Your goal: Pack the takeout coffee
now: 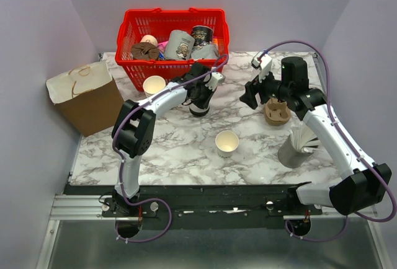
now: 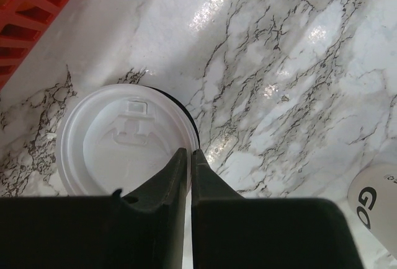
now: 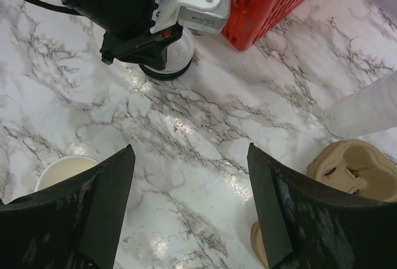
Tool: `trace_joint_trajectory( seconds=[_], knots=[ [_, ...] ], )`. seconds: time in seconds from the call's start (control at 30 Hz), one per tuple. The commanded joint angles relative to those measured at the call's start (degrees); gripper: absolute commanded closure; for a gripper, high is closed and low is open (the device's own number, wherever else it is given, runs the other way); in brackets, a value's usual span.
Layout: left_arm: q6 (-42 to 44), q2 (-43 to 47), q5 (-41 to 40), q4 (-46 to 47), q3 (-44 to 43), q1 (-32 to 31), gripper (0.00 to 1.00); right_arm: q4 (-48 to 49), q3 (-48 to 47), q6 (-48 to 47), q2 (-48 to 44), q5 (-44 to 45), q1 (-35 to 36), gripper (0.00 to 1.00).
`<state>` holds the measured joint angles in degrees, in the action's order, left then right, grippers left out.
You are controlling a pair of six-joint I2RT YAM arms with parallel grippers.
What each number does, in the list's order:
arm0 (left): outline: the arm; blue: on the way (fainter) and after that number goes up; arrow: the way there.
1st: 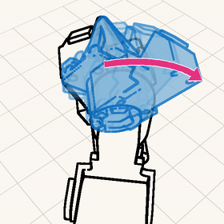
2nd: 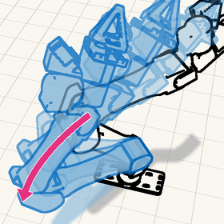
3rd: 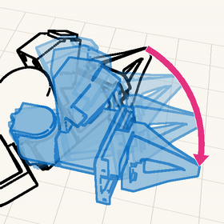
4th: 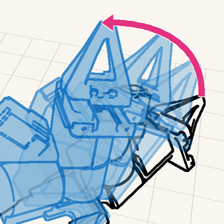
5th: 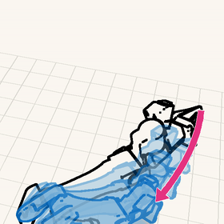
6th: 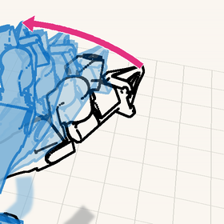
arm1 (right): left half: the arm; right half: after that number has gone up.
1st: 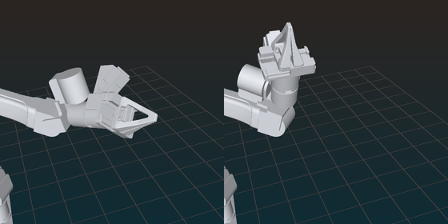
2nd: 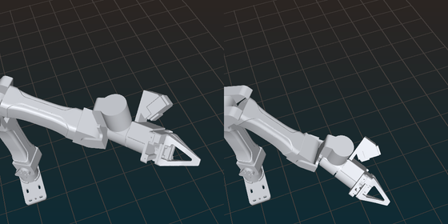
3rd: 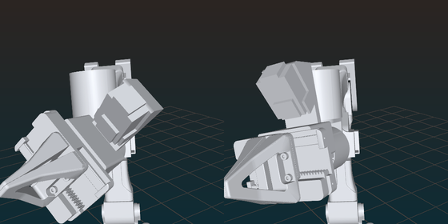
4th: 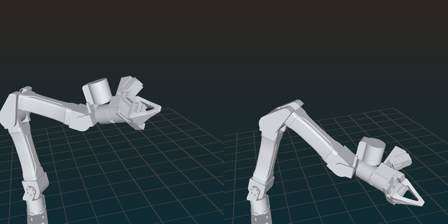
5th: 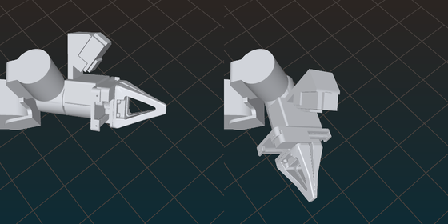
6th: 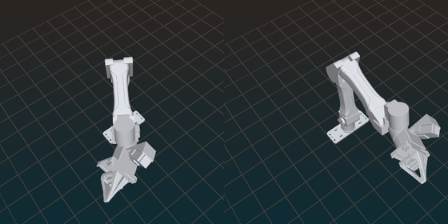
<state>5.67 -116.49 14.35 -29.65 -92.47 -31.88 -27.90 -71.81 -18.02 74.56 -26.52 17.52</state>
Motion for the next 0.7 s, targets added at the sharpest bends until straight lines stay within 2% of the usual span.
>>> trace_joint_trajectory(
  seconds=[0.0,0.17,0.43,0.67],
  knots=[
    [-1.3,2.6,2.0,-0.6,-1.5,0.5,0.88,1.5,-0.3,0.5,0.6,-1.9,-0.2,0.18],
    [0.5,4.6,3.7,-2.3,-2.5,1.7,0.95,1.5,-0.8,0.9,1.2,-2.5,-0.3,0.18],
    [3.6,5.9,16.2,-6.5,-7.1,5.0,0.93,1.8,-1.6,0.6,1.9,-3.1,-0.2,0.18],
    [8.9,8.6,21.6,-10.3,-6.2,5.0,0.97,2.3,-0.5,0.1,1.3,-3.4,-0.2,0.18]
  ],
)
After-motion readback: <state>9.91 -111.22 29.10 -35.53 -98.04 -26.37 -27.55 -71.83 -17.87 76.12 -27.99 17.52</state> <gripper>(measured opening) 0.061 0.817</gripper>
